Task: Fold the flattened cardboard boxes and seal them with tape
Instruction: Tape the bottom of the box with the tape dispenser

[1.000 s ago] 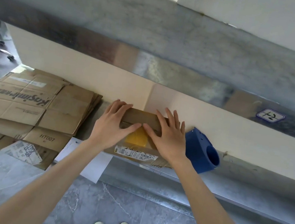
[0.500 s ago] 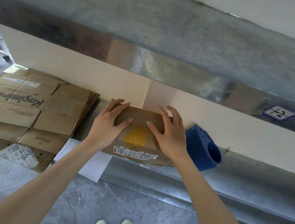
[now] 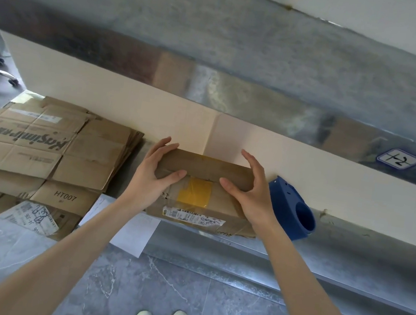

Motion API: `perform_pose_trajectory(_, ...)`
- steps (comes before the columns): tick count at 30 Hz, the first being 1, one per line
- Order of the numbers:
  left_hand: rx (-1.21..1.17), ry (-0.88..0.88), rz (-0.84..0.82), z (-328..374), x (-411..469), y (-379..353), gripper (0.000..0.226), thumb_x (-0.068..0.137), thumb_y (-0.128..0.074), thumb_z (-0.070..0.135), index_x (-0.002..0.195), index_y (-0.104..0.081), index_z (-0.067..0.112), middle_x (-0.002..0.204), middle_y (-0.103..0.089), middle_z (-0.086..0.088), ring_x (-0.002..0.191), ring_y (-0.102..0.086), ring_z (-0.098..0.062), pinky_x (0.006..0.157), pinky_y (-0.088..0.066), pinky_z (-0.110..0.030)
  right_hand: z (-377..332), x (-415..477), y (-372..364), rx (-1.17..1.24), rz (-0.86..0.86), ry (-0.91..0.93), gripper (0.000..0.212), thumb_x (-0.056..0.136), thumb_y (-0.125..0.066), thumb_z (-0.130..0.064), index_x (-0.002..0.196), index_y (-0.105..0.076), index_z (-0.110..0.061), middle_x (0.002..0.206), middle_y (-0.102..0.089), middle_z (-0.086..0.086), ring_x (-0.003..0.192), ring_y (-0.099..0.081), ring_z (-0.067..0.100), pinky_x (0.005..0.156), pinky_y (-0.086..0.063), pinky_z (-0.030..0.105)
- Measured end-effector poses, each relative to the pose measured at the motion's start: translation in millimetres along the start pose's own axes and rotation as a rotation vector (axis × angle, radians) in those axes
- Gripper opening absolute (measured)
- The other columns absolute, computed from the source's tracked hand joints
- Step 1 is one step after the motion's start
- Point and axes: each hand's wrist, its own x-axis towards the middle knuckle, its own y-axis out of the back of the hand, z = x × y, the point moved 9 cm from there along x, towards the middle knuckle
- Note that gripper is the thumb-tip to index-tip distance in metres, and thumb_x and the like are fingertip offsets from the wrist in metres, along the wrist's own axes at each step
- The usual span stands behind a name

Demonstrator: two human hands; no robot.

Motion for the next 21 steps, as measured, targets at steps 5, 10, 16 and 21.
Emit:
perform_pose_trajectory(5, -0.191, 0.042, -0.005, -4.7, -1.9, -3.4, 0.065, 0.086, -0.075, 0.019, 0.144, -0.047, 0.026, 0.155, -0.035, 0.015, 0.133, -0.041, 0.006, 0.104, -0.045, -0.019, 10.1, 1.3, -2.0, 0.12, 0.012, -0.056, 0.087, 0.079, -0.082, -0.036, 0.148, -0.031, -0.048, 0.153, -0.032, -0.025, 0.142, -0.028, -0.002, 0.115, -0.029, 0.028)
perform_pose_trajectory(10, -0.235, 0.088, -0.019, -7.5, -2.4, -4.4, 0.077, 0.078, -0.072, 0.041, 0.148, -0.039, 0.039, 0.162, -0.017, 0.025, 0.147, -0.021, 0.002, 0.118, -0.025, -0.028, 9.5, 2.3, -3.2, 0.177, 0.03, -0.096, 0.081, 0.075, -0.073, -0.054, 0.147, -0.035, -0.047, 0.15, -0.037, -0.025, 0.136, -0.03, -0.003, 0.102, -0.027, 0.02)
perform_pose_trajectory(16, -0.23, 0.071, -0.016, -6.8, -0.6, -6.3, 0.063, 0.082, -0.076, 0.031, 0.139, -0.05, 0.028, 0.143, -0.045, 0.003, 0.127, -0.051, -0.012, 0.108, -0.047, -0.044, 17.3, 5.4, -3.5, 0.183, 0.045, -0.124, 0.048, 0.082, -0.078, -0.04, 0.121, -0.052, -0.045, 0.128, -0.054, -0.012, 0.12, -0.052, 0.011, 0.104, -0.048, 0.041)
perform_pose_trajectory(21, -0.131, 0.06, -0.069, -6.5, 4.5, -5.3, 0.071, 0.077, -0.075, 0.038, 0.141, -0.046, 0.028, 0.14, -0.041, 0.004, 0.125, -0.047, -0.006, 0.106, -0.045, -0.026, 17.3, 7.6, -2.3, 0.189, 0.061, -0.15, 0.038, 0.081, -0.079, -0.042, 0.109, -0.055, -0.051, 0.128, -0.055, -0.007, 0.121, -0.053, 0.018, 0.104, -0.048, 0.049)
